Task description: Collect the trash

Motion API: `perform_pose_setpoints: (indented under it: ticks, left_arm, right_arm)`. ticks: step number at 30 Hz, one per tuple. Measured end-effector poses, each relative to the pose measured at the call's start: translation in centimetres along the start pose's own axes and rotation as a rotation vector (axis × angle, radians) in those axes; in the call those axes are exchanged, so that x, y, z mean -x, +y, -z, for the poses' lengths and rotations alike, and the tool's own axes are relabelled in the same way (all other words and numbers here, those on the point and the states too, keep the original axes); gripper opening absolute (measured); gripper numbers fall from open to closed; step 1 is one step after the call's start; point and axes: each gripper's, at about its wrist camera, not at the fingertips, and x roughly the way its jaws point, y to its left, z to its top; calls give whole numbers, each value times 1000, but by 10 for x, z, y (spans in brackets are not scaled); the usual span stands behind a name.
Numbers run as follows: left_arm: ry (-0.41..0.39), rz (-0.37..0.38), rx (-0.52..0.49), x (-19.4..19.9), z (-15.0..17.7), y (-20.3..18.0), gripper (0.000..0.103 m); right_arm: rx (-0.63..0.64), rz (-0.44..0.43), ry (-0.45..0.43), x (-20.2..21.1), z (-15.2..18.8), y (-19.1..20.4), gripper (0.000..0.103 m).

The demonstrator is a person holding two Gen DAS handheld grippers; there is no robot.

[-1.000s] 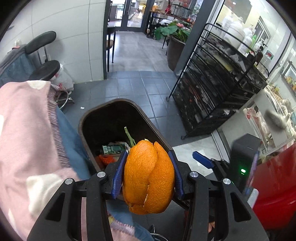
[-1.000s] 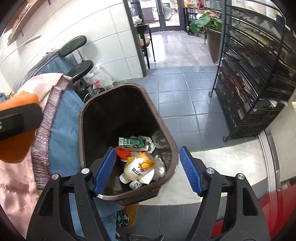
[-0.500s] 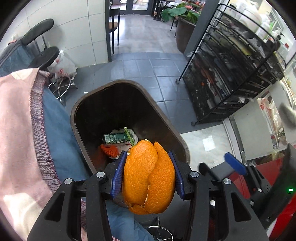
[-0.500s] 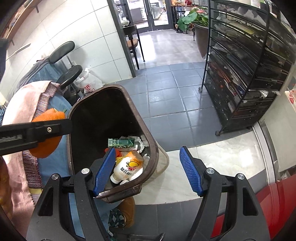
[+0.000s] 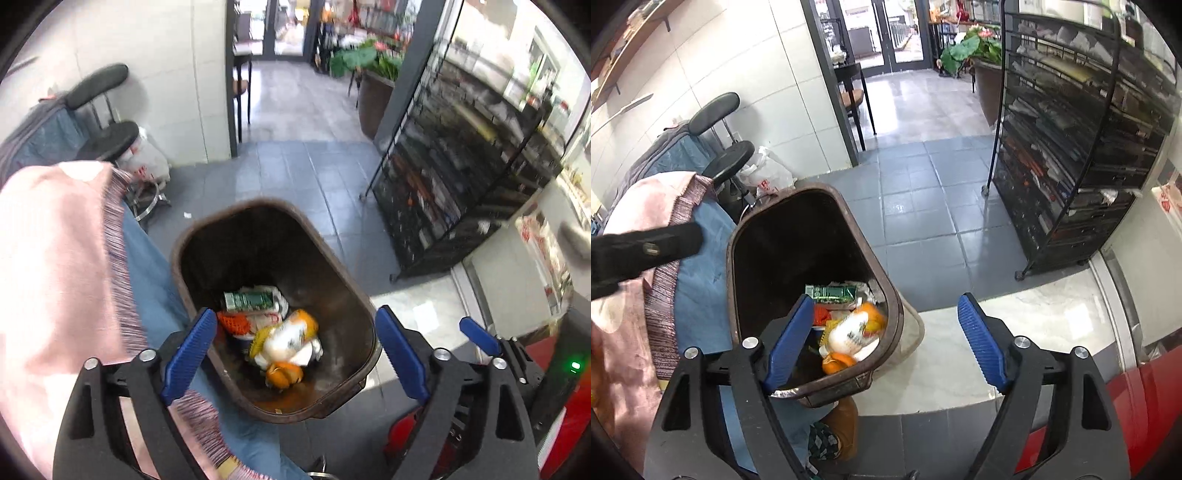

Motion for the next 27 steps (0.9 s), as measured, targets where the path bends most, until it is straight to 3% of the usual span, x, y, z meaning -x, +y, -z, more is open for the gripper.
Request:
perform_pose_setpoints:
  ticks: [7,14,18,27]
  left_arm:
    - [-255,-46,63,87,19,25,97]
    - [-409,-158,119,150,56,55,97]
    - [-451,-238,178,174,83,73,97]
    - [-512,-364,246,208,141,96,97]
  right_arm:
    - [41,-49,-126,43,-5,27,89]
    - [122,-111,-324,106,4,71,96]
    - [160,-156,-413,136,19,91,97]
    - [290,-204,-498,177,65,130,97]
